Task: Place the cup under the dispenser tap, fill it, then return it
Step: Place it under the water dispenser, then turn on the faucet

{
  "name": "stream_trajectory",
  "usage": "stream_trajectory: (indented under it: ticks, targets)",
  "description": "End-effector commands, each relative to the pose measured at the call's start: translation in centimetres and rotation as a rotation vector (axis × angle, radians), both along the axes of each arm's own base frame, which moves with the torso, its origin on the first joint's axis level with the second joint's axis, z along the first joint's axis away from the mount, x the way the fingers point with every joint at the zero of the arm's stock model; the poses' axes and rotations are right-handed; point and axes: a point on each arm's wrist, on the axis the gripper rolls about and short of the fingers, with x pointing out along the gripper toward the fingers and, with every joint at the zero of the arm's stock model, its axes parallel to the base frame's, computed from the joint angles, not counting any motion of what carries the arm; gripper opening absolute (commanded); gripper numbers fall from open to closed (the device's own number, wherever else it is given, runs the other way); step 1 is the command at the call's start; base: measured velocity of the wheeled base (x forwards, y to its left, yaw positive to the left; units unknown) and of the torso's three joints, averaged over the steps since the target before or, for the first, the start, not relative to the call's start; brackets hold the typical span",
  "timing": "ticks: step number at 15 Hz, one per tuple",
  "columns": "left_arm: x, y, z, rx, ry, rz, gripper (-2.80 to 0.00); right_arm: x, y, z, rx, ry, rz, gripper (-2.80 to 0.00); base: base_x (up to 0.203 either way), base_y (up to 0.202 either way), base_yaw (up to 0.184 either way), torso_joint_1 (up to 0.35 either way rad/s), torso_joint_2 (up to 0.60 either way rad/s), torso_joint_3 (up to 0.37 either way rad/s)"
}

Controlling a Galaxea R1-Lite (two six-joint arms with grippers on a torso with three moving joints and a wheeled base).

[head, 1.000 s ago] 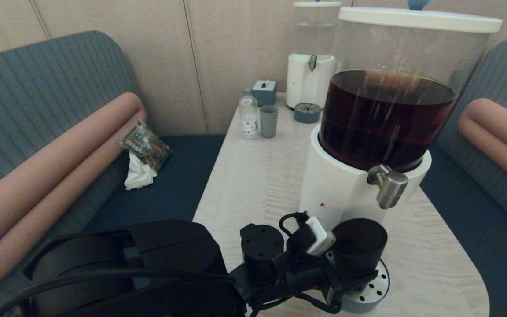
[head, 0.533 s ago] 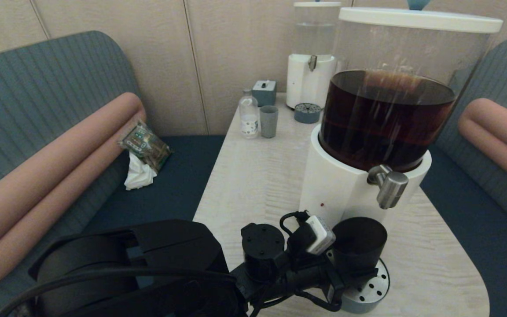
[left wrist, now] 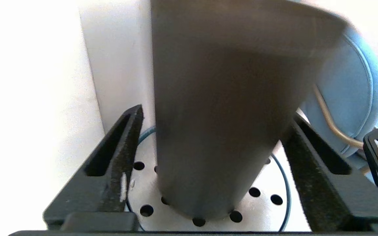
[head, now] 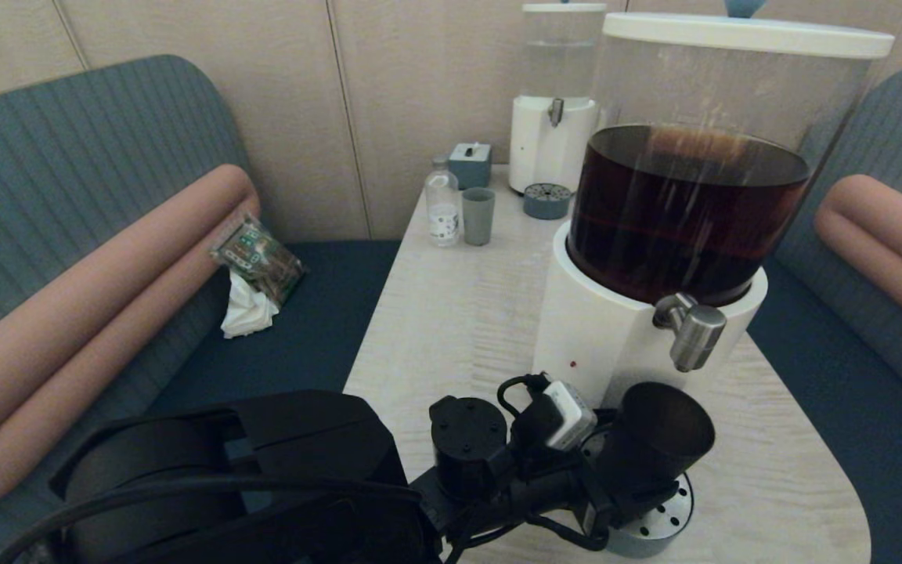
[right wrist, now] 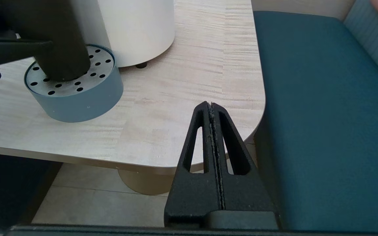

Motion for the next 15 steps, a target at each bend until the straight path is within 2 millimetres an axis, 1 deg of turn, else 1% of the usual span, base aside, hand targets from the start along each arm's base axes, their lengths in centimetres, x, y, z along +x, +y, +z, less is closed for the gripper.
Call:
stream_trajectory:
  ticks: [1,5,7,8,11,15]
  targets:
    - [-0.1,0.1,0.4,-0.011,-0.009,-0.001,0.0,0.0,0.0,0.0,0.001,0.0,0.0,-2.8,0.0,0.0,0.0,0.0,0.0,0.0]
    - [-0.2,0.2,0.8,-0.017,-0.013,0.018,0.0,0.0,0.0,0.0,0.001,0.0,0.0,-2.8,0.0,0.0,0.0,0.0,0.0,0.0]
    - [-0.5,0.6,1.0,-0.009,-0.007,0.019,0.0,0.0,0.0,0.0,0.001,0.0,0.0,-2.8,0.0,0.0,0.0,0.0,0.0,0.0]
    - [-0.8,1.0,1.1,-0.002,-0.001,0.018,0.0,0.0,0.0,0.0,0.001,0.0,0.0,-2.8,0.0,0.0,0.0,0.0,0.0,0.0]
    - [-1.8,2.2,2.7,-0.009,-0.005,0.02,0.0,0.0,0.0,0.0,0.0,0.0,0.001,-2.8,0.0,0.0,0.0,0.0,0.0,0.0]
    - [-3.9,4.7,4.6,0.0,0.001,0.023,0.0,0.0,0.0,0.0,0.001,0.0,0.001,-2.8,0.0,0.0,0.0,0.0,0.0,0.0]
